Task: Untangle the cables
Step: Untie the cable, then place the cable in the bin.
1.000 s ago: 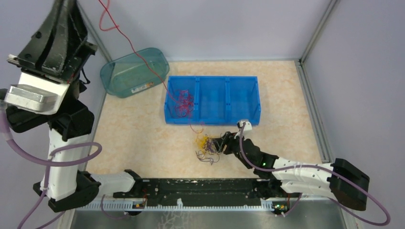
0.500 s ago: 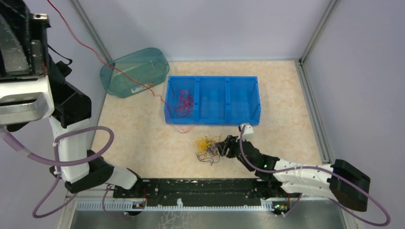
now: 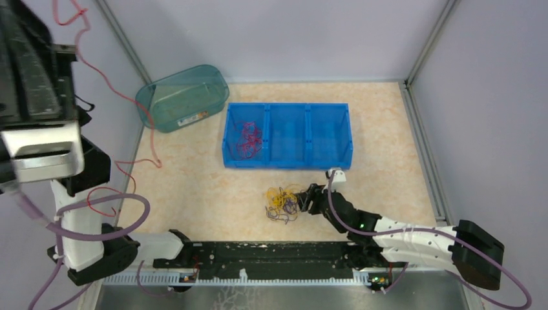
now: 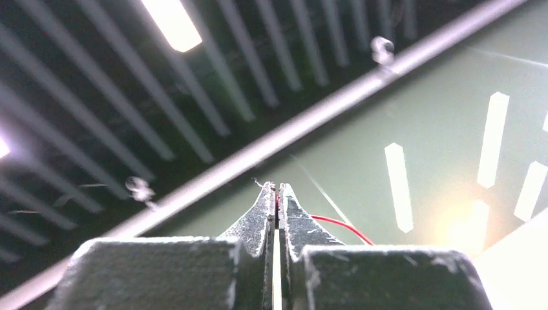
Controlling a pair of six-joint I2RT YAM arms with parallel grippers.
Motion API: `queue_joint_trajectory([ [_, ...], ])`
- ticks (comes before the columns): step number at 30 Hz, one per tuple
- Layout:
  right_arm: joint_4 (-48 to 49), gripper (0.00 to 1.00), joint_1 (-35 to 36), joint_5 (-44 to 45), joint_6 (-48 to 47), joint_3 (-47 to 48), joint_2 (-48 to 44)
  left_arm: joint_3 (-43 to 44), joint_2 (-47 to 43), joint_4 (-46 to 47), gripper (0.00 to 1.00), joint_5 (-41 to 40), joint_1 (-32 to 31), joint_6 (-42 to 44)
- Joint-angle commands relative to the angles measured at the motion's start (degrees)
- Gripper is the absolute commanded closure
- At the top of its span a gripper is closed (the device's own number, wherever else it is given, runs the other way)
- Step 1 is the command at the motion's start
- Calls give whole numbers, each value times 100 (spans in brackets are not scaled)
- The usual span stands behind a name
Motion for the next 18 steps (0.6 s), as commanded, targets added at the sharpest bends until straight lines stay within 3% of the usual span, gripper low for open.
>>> queue_joint_trajectory([
  [1, 6, 44, 52, 1, -173, 377, -128, -1438, -477, -1045, 100, -76, -21, 67],
  [3, -45, 44, 52, -41, -217, 430, -240, -2039, -692, -1296, 100, -186, -20, 32],
  [11, -542, 44, 53, -15, -507, 767, -990, -3424, -839, -3914, 96, -520, -20, 516],
  [15, -691, 44, 52, 1, -602, 897, -1258, -3675, -662, -5241, 92, -442, -17, 1002],
  [18, -720, 44, 54, -37, -696, 1020, -1430, -3613, -512, -5398, 92, -428, -20, 663],
])
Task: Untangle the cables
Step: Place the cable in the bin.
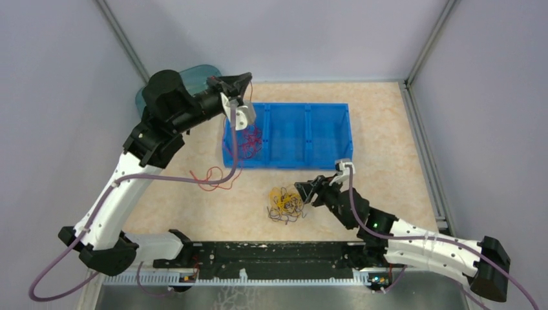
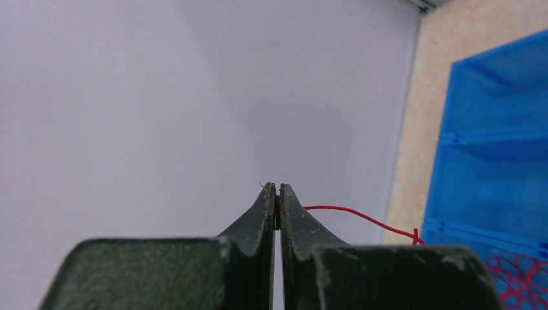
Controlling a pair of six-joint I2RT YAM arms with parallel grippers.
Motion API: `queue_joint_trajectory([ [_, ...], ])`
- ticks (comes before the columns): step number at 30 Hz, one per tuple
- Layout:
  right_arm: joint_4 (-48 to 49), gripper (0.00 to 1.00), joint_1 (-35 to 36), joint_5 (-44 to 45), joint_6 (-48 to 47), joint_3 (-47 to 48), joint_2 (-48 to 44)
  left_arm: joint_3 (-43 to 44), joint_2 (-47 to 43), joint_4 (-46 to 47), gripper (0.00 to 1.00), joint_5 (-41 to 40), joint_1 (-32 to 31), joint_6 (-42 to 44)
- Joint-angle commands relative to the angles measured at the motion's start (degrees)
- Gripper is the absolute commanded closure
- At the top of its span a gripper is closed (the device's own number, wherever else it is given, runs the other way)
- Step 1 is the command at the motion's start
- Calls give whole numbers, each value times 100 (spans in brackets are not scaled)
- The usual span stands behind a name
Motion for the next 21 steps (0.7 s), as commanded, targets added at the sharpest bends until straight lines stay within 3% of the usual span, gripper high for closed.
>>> queue_joint_trajectory([
  [1, 68, 43, 52, -54, -300, 450, -262, 86, 51, -763, 92, -22, -20, -107],
  [4, 408, 40, 52, -330, -531, 781, -186, 71, 93, -658, 92, 14, -20, -176],
  [10, 1037, 34, 52, -1297, -733, 2107, 1025, 39, 145, -730, 93, 29, -18, -213],
  [14, 505, 34, 52, -1551, -903, 3182, 1980, -114, 151, -601, 93, -137, -16, -198],
  [21, 501, 35, 52, -1255, -1034, 3101, 2124, -660, 165, 67, 95, -762, -12, -101],
])
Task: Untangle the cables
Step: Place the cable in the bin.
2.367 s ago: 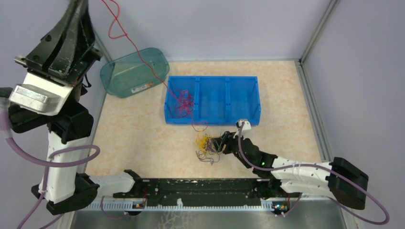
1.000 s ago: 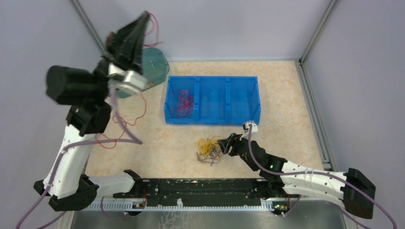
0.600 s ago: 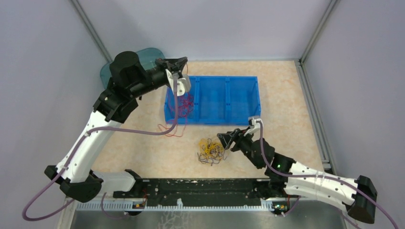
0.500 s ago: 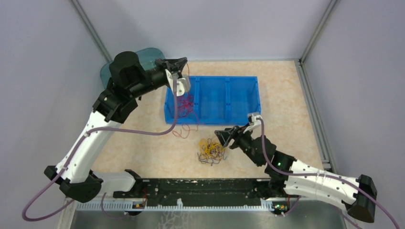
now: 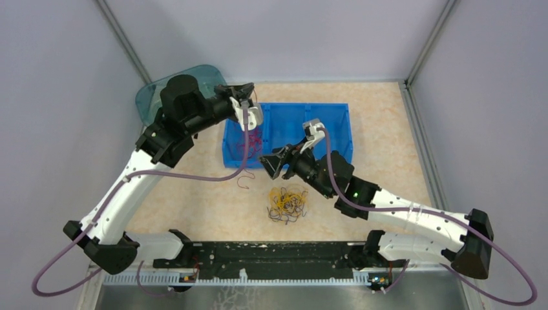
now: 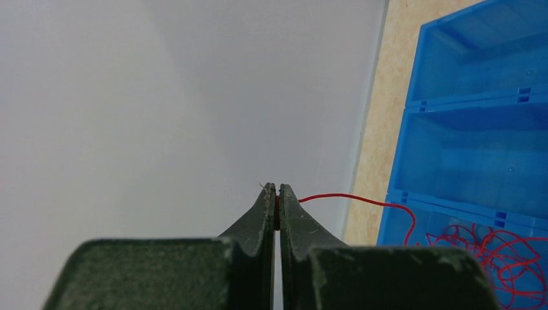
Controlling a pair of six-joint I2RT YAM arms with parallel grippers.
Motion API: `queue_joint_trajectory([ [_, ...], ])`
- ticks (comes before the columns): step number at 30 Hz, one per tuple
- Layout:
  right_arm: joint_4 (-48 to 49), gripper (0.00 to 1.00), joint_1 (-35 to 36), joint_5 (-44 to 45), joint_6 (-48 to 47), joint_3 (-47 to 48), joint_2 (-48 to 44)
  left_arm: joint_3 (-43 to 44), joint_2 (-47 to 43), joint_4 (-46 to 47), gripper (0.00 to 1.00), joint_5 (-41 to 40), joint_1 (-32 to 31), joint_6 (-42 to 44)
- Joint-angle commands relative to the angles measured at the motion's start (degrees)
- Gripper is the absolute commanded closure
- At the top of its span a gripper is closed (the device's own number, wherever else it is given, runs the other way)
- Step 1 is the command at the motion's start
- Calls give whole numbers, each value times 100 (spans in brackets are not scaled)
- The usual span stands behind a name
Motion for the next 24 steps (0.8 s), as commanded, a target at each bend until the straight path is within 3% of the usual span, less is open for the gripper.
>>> queue_joint_trajectory([
  [1, 83, 35, 52, 75, -166, -73, -94, -223, 40, 597, 95, -642, -12, 54],
  [9, -34, 37, 52, 181, -79, -380, -320, 92, 428, 2078, 94, -1470, 105, 171],
  [17, -145, 37, 46, 238, 90, -700, -647, 557, 670, 3242, 94, -1490, 190, 190],
  [24, -285, 37, 43, 419, 88, -680, -623, 814, 890, 3534, 93, -1219, 238, 195],
])
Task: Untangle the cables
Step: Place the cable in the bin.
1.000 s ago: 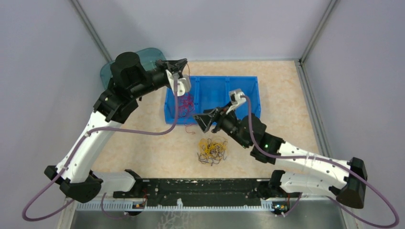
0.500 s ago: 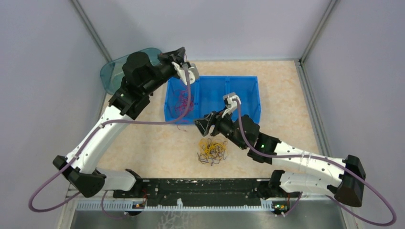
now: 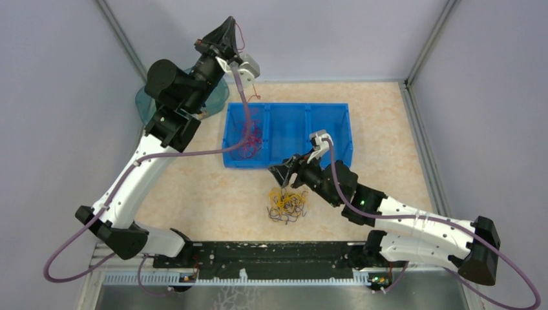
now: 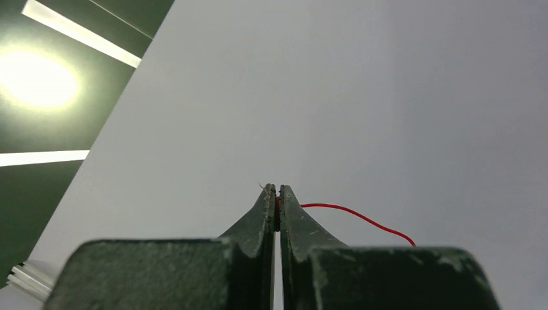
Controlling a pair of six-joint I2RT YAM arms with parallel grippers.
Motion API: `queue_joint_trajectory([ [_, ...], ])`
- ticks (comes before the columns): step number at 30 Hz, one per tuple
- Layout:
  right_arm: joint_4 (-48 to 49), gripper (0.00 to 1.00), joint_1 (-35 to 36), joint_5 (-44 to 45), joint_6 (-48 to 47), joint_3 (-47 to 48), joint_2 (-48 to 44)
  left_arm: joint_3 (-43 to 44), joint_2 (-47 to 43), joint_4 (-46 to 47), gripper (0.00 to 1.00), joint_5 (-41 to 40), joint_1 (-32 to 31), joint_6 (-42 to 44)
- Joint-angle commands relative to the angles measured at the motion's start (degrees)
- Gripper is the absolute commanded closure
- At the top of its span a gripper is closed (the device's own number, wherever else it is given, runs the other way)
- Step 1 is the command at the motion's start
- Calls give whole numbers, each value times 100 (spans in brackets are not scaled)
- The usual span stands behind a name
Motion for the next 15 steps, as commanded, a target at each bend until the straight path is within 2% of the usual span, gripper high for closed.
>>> queue_joint_trajectory([
  [1, 152, 37, 43, 211, 61, 11, -83, 304, 219, 379, 93, 146, 73, 6],
  [10, 78, 38, 41, 450, 114, -238, -380, 168, 527, 215, 92, 268, 322, -104],
  [15, 36, 38, 43, 487, 100, -305, -500, -733, 433, 423, 92, 418, 563, -169],
])
